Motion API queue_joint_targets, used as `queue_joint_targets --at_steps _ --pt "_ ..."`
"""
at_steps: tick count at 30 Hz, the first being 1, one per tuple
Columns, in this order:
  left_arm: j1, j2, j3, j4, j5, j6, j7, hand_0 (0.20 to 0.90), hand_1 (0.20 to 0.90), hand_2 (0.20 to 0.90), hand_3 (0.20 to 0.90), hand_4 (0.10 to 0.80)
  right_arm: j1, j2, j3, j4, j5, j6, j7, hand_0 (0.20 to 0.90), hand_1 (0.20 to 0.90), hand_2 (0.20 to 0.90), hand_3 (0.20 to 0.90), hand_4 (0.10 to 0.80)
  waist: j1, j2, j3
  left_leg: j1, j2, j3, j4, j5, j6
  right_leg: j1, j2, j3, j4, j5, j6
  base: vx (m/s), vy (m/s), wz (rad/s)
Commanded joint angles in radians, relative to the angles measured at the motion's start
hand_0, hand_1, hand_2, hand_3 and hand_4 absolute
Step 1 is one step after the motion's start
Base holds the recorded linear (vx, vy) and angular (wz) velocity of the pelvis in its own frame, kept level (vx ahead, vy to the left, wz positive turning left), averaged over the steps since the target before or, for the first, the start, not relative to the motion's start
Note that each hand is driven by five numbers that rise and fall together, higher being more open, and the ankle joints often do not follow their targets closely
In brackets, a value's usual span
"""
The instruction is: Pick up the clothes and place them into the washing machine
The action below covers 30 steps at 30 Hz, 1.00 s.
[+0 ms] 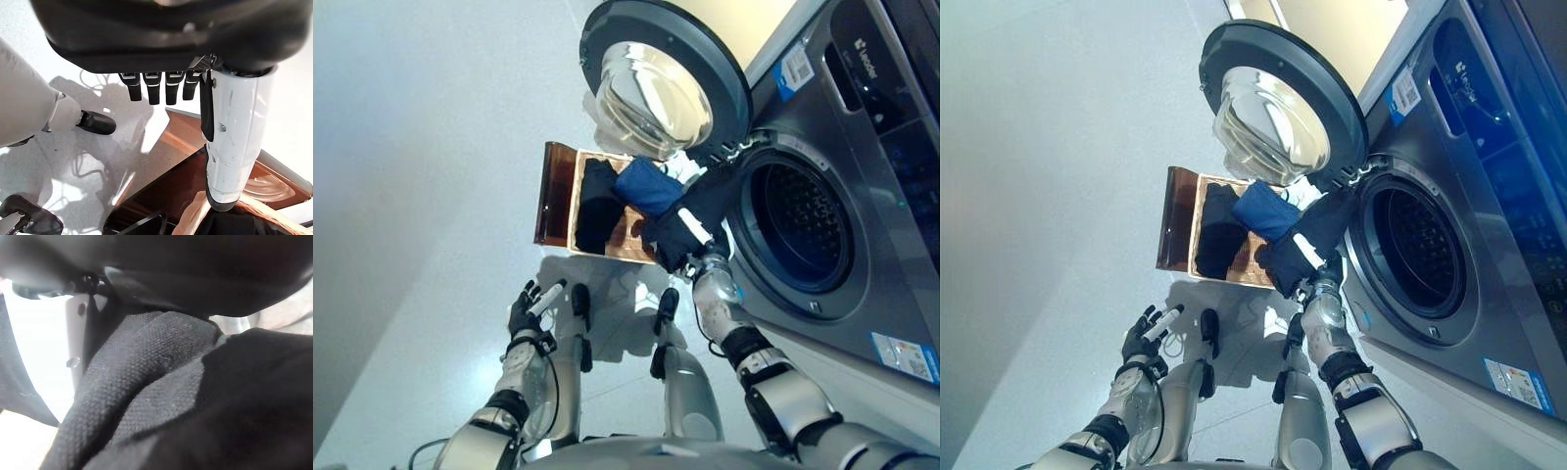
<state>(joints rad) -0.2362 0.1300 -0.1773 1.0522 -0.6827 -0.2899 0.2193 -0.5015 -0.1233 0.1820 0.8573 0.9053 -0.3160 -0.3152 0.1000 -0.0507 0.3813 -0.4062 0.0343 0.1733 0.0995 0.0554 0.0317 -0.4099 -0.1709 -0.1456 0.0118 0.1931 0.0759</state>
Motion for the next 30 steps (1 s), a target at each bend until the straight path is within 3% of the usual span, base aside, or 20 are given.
queue_joint_targets --at_steps 1,8,17,24,30 --pt "-0.03 -0.025 -0.03 0.037 -0.015 -0.047 0.018 0.9 0.9 0.9 0.9 0.8 -0.037 -0.012 -0.078 -0.072 0.097 -0.158 0.036 0.2 0.2 0.2 0.2 0.3 0.019 0.053 -0.02 0.104 0.009 -0.055 -0.187 0.021 -0.074 0.041 -0.008 0.007 0.062 -0.007 0.086 0.0 0.0 0.0" --pt "-0.03 -0.032 -0.033 0.065 -0.032 -0.04 0.018 0.9 0.9 0.9 0.9 0.8 -0.013 0.027 -0.198 -0.026 0.297 -0.227 0.057 0.2 0.2 0.2 0.2 0.3 0.01 0.062 -0.03 0.12 0.009 -0.049 -0.187 0.004 -0.075 0.053 -0.007 0.013 0.059 -0.016 0.088 0.01 0.005 -0.05" --pt "-0.033 -0.034 -0.037 0.101 -0.039 -0.036 0.004 0.9 0.9 0.9 0.9 0.8 -0.028 0.017 -0.294 0.057 0.407 -0.263 0.072 0.2 0.2 0.2 0.2 0.3 0.002 0.068 -0.048 0.126 0.006 -0.046 -0.187 -0.001 -0.072 0.054 -0.005 0.024 0.054 -0.012 0.09 0.008 0.008 -0.03" --pt "-0.037 -0.032 -0.046 0.116 -0.042 -0.037 -0.006 0.9 0.9 0.9 0.9 0.8 -0.066 -0.016 -0.348 0.119 0.446 -0.278 0.053 0.2 0.2 0.2 0.2 0.3 0.001 0.082 -0.049 0.125 0.004 -0.043 -0.187 -0.002 -0.074 0.057 -0.003 0.029 0.046 -0.014 0.09 0.0 0.0 0.0" --pt "-0.016 -0.027 -0.067 0.114 -0.038 -0.042 -0.025 0.9 0.9 0.9 0.9 0.8 -0.137 -0.104 -0.38 0.18 0.406 -0.266 0.012 0.2 0.2 0.2 0.2 0.3 0.011 0.104 -0.044 0.114 0.002 -0.046 -0.187 0.003 -0.077 0.05 -0.003 0.033 0.04 -0.017 0.088 -0.007 -0.003 -0.03"
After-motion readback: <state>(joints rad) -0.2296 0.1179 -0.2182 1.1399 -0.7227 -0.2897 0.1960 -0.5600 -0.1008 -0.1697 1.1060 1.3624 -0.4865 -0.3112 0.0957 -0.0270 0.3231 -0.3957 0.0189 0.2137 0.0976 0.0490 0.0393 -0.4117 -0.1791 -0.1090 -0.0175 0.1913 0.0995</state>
